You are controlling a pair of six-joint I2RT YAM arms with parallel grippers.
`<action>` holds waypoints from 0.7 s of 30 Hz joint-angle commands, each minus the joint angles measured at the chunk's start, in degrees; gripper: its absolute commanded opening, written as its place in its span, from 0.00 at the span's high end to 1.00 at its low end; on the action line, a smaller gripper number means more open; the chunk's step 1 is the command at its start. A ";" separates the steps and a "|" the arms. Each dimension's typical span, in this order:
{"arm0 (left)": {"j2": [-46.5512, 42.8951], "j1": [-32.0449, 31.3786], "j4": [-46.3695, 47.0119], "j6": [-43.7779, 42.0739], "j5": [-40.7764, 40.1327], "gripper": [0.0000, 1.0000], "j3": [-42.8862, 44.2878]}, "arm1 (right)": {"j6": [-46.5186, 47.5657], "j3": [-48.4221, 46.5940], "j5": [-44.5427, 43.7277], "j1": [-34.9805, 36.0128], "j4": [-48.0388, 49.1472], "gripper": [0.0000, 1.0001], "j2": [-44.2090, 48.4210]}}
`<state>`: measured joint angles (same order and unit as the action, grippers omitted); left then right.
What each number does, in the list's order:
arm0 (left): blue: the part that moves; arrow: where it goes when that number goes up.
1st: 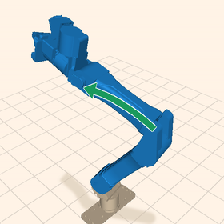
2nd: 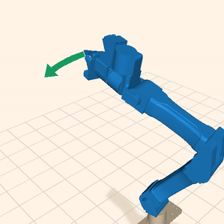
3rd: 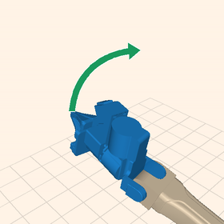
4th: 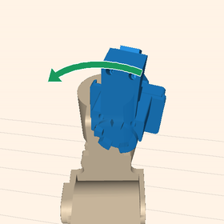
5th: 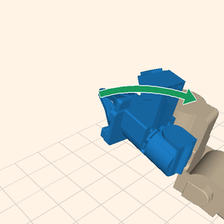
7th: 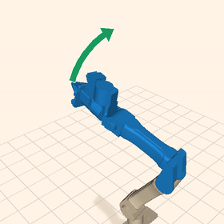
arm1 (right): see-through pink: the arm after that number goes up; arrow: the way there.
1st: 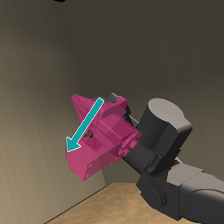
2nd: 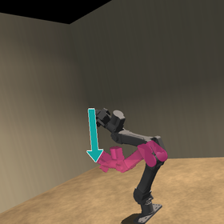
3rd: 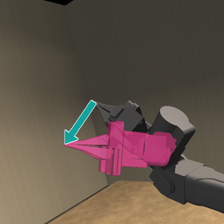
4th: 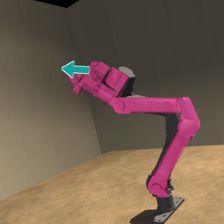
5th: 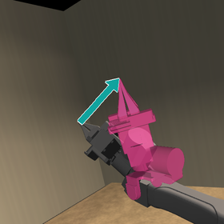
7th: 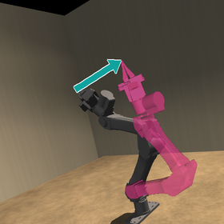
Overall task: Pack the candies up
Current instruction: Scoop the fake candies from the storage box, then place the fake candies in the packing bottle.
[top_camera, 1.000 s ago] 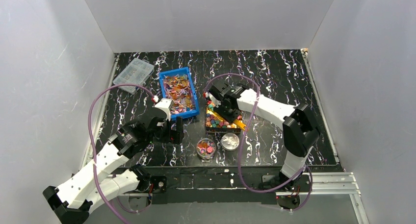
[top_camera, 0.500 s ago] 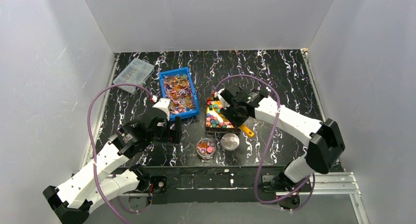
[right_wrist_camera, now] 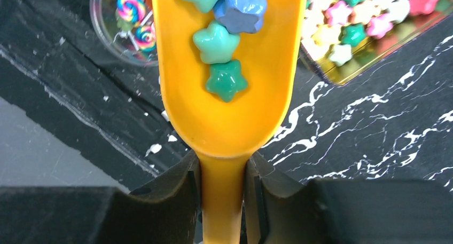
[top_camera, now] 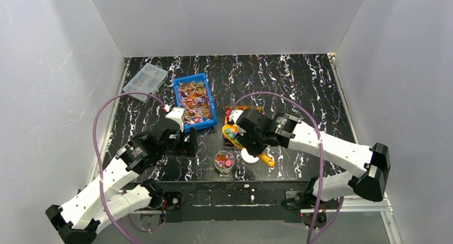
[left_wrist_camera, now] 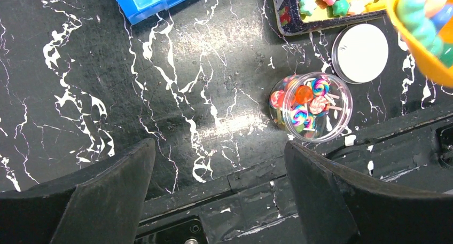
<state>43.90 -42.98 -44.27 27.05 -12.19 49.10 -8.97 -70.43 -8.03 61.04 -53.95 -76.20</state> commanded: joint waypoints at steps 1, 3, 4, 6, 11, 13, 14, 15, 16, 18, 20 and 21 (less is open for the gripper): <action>-2.55 -0.23 -2.49 -0.56 -0.12 0.09 0.21 | -4.67 -2.27 -2.24 4.71 -4.19 0.99 0.71; -3.38 -0.21 -2.95 -0.80 0.41 0.09 0.25 | -5.69 -2.42 -2.38 6.63 -5.03 0.99 0.61; -3.92 -0.20 -3.00 -0.81 0.67 0.09 0.02 | -6.12 -2.37 -2.22 7.52 -5.34 0.99 0.55; -5.32 -0.19 -2.97 -0.92 1.11 0.08 -0.73 | -6.98 -2.35 -1.13 9.34 -6.11 0.99 0.09; -7.78 -0.21 -2.85 -1.56 1.75 0.05 -1.03 | -9.58 -2.55 -1.61 13.69 -9.44 0.99 -1.78; -8.16 -0.18 -2.85 -1.73 1.85 0.04 -1.27 | -10.68 -2.96 -1.70 14.84 -10.56 0.99 -2.20; -8.28 -0.20 -2.82 -1.74 2.01 0.03 -1.39 | -11.27 -3.23 -1.60 15.30 -11.09 0.99 -2.50; -8.43 -0.20 -2.59 -1.74 2.32 0.03 -1.67 | -11.84 -3.94 -1.41 15.93 -12.03 0.99 -3.19; -8.42 -0.18 -2.30 -1.56 2.43 0.02 -1.98 | -12.38 -4.94 -1.22 16.53 -13.67 0.99 -4.54; -8.71 -0.24 -2.14 -1.47 2.55 0.02 -2.06 | -13.34 -6.76 -0.87 16.84 -17.27 0.99 -7.50; -9.25 -0.25 -1.97 -1.56 2.54 0.02 -2.24 | -13.66 -8.73 -0.77 16.90 -19.81 0.99 -9.90; -9.59 -0.17 -1.97 -1.56 2.54 0.02 -2.25 | -13.72 -9.63 -0.47 16.85 -20.43 0.99 -10.95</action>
<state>35.38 -42.98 -45.91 25.98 -9.65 47.35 -21.26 -75.61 -8.82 77.65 -69.71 -85.01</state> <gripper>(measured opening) 0.982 0.368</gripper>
